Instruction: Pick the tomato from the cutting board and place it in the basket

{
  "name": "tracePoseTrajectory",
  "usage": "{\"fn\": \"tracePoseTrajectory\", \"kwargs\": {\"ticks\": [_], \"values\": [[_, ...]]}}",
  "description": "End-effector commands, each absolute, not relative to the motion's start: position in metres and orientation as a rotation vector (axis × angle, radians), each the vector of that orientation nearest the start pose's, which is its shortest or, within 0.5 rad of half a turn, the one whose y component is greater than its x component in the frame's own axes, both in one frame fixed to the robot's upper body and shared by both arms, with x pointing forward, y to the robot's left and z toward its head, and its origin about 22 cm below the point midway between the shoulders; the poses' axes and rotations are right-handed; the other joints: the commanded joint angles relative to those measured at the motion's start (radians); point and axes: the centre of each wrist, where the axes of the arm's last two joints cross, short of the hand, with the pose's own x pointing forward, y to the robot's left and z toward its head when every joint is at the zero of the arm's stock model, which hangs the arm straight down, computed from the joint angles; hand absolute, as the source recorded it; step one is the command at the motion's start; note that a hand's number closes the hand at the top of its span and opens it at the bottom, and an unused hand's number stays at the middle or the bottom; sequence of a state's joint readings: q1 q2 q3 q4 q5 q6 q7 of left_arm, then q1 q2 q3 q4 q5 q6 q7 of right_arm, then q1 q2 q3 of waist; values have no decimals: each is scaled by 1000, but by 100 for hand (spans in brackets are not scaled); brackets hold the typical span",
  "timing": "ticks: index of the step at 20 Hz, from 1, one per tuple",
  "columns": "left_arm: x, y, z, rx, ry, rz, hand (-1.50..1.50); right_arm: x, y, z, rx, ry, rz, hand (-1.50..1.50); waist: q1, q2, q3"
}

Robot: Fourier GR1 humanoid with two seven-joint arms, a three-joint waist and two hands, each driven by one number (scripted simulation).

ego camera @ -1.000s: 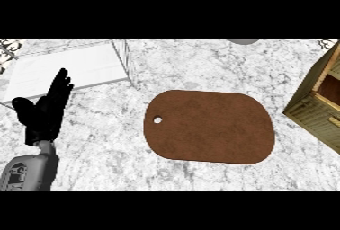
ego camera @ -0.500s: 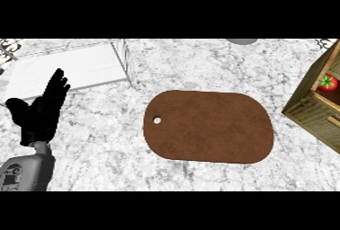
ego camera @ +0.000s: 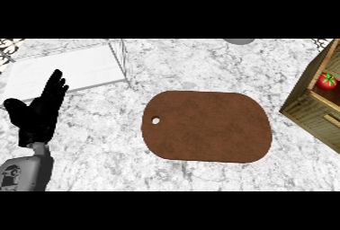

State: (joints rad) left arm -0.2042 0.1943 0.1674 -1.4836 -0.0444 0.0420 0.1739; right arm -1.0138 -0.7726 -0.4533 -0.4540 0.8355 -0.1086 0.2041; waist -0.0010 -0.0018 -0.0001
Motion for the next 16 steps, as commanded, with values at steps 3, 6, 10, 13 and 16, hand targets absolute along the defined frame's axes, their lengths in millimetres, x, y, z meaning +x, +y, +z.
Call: {"fn": "tracePoseTrajectory", "kwargs": {"ticks": [3, 6, 10, 13, 16], "values": [[283, 306, 43, 297, -1503, -6, 0, 361, -502, 241, -1179, -1174, -76, -150, -21, -6, 0], [278, 304, 34, 312, -1497, -9, 0, 336, -527, 240, -1126, -1203, -191, -150, -29, -8, 0], [276, 314, 44, 315, -1497, -5, 0, 297, -556, 226, -1069, -1207, -202, -150, -27, -7, 0], [283, 293, 39, 304, -1513, -5, 0, 272, -569, 222, -1080, -1237, -188, -150, -22, -3, 0], [285, 311, 44, 320, -1517, -12, 0, 243, -577, 228, -1063, -1256, -194, -150, -25, -4, -1]]}}
